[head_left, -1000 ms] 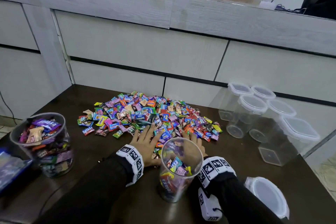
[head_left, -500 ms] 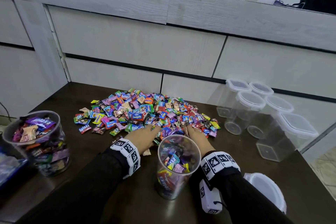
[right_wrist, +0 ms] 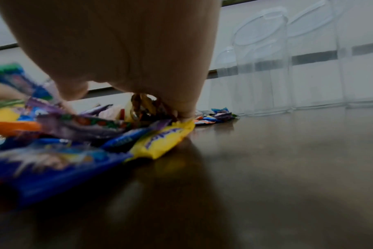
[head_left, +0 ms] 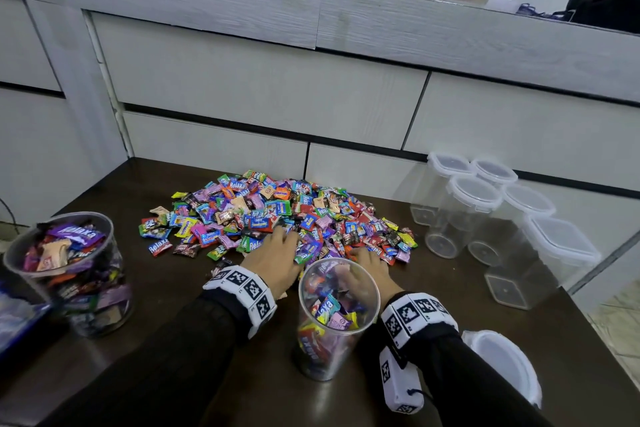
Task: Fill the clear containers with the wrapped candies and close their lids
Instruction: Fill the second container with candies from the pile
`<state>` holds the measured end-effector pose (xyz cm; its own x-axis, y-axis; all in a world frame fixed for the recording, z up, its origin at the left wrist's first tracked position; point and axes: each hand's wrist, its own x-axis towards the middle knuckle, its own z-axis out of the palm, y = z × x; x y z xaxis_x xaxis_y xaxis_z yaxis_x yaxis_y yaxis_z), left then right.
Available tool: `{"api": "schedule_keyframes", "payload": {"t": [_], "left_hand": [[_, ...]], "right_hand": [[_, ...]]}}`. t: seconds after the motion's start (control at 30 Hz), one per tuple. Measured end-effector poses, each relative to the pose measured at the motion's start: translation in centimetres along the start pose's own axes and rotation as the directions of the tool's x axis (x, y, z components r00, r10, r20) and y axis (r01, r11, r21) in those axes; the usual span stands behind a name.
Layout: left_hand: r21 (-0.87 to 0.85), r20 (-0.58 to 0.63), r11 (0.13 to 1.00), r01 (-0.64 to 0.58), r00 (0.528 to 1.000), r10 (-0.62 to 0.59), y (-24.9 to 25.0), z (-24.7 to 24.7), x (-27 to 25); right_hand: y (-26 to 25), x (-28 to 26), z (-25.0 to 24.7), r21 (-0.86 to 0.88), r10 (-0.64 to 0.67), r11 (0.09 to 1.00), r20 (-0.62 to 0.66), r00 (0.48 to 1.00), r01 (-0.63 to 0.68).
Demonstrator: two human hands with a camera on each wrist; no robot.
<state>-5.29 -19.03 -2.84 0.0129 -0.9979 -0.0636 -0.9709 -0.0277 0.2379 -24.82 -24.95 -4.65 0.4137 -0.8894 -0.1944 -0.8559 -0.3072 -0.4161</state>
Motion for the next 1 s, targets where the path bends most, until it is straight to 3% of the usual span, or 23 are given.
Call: {"api": "schedule_keyframes", "payload": {"t": [0.17,0.3,0.47,0.57,0.73,1.0], "left_hand": [[-0.062,0.065,0.997,-0.036,0.997,0.040,0.4,1.1,0.3],[0.125,0.067,0.990,-0.068,0.996,0.060,0.6,1.6,0.3],[0.038,0.169,0.996,-0.075,0.983,0.067,0.9,0.9,0.6],[-0.062,0.139,0.997,-0.037,0.989,0.046,0.9,0.2,0.4],[-0.112,0.064,0.994,-0.017,0.998,0.024,0.7,-0.5,-0.3],[-0.315,-0.157,0.944,-0.093,0.987,0.045,1.8,-5.1,-1.4]], "right_hand": [[0.3,1.6,2.5,-0.155,0.006,0.988,-0.029,1.000,-0.010],[0.5,2.6,3.3,-0.134,-0.012,0.991,-0.025,1.000,0.009],[0.4,2.4,1.5,-0.075,-0.051,0.996,0.051,0.997,0.055],[0.3,1.4,0.0,-0.076,-0.098,0.992,0.035,0.995,0.100],[0.1,-1.2,-2.4,0.006,-0.115,0.993,-0.118,0.986,0.117],[-0.2,-4.3,-6.9,0.094,-0.168,0.974,-0.316,0.934,0.207]]}}
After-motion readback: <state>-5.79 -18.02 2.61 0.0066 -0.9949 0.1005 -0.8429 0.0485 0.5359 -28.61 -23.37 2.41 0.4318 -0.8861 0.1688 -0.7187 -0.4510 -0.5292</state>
